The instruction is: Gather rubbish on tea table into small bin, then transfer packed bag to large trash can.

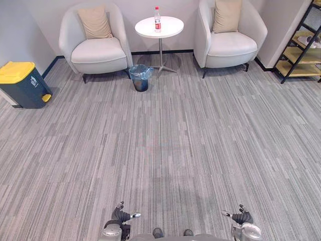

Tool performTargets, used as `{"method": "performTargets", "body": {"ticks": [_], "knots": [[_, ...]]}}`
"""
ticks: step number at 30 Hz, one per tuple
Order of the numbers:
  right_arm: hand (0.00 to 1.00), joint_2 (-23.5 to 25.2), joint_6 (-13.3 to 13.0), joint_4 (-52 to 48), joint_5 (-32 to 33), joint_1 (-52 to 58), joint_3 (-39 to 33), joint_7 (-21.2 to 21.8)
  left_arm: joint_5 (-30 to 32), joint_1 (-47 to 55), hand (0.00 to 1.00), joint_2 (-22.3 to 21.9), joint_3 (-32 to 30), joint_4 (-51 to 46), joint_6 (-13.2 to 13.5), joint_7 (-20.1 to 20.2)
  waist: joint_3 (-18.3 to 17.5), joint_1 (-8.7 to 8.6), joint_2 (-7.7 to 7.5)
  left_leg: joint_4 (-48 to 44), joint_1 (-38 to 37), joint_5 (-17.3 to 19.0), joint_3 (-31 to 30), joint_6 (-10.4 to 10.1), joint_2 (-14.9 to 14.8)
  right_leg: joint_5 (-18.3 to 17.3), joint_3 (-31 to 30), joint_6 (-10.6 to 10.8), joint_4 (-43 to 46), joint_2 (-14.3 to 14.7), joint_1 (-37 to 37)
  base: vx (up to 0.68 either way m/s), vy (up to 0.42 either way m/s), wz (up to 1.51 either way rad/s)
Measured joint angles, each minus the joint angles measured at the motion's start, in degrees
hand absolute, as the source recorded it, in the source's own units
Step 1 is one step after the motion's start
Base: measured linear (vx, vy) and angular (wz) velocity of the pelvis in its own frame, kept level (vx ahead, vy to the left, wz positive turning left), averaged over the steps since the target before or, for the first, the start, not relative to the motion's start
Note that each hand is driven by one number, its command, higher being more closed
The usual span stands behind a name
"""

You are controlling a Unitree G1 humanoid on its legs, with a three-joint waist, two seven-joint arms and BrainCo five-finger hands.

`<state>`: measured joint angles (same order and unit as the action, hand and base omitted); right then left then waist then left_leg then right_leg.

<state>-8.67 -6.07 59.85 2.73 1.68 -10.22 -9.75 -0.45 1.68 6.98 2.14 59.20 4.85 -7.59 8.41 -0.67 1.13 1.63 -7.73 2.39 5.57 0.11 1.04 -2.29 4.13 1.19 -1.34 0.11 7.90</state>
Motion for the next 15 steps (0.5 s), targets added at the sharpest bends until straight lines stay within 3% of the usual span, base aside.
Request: {"method": "performTargets", "body": {"ticks": [8, 15], "knots": [[0.00, 0.30, -0.42, -5.87, 0.14, 0.45, 4.66, 1.14, -0.04, -0.04, 0.00, 0.03, 3.05, -0.56, 0.04, 0.37, -0.25, 0.00, -0.41, 0.13, 0.02, 0.00, 0.33, 0.01, 0.00, 0.10, -0.39, -0.11, -0.21, 0.02, -0.15, -0.01, -0.004, -0.01], [0.00, 0.23, -2.51, -12.01, 0.02, 0.28, 7.10, 1.14, -0.69, -0.01, 0.00, 0.11, 5.17, -5.11, 0.62, 1.30, -0.58, 0.02, -0.87, 0.42, 0.21, 0.03, 0.54, 0.05, 0.03, 0.38, -0.91, -0.21, -0.94, 0.09, -0.21, 0.00, -0.005, 0.00]]}}
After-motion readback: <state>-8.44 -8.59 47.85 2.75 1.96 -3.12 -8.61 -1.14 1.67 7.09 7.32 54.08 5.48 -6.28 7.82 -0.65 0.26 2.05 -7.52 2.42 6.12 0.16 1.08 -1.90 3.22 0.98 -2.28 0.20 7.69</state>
